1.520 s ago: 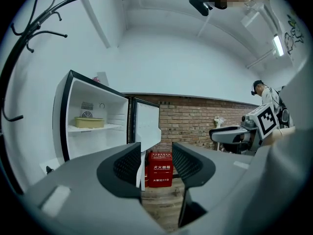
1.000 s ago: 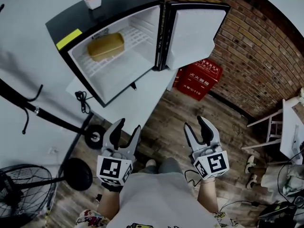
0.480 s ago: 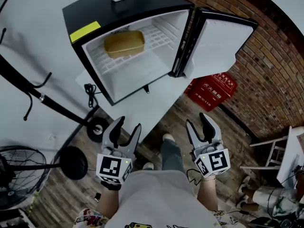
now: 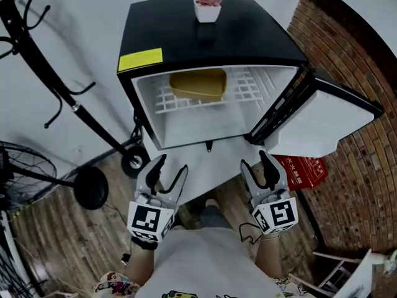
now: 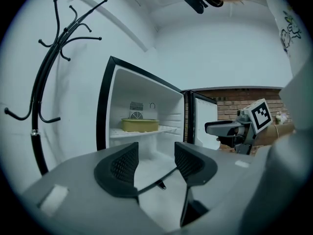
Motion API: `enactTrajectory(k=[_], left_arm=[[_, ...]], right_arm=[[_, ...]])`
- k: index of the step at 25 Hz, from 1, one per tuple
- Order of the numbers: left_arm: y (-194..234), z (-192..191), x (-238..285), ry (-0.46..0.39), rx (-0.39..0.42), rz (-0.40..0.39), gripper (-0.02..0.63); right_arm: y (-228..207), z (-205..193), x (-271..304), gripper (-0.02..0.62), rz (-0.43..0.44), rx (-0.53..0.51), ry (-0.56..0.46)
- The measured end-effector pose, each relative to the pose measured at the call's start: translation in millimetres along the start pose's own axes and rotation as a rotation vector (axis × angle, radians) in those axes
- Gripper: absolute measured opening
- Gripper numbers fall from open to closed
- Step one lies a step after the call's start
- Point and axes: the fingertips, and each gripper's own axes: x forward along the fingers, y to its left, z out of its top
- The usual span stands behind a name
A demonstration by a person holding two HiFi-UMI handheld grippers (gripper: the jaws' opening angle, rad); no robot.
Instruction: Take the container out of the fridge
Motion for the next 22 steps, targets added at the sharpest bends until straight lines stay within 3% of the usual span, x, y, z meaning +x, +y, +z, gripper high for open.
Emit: enactTrajectory(k=[13, 22], left_arm=[[-8, 22, 21, -0.021, -0.021, 0.384, 0.225], [-13, 20, 6, -0.017, -0.030, 0.480, 0.225]], right_arm=[[-34, 28, 73, 0.216, 0.411, -0.093, -0.071], [-20, 35, 85, 0.216, 0.520, -0.131, -0.096]])
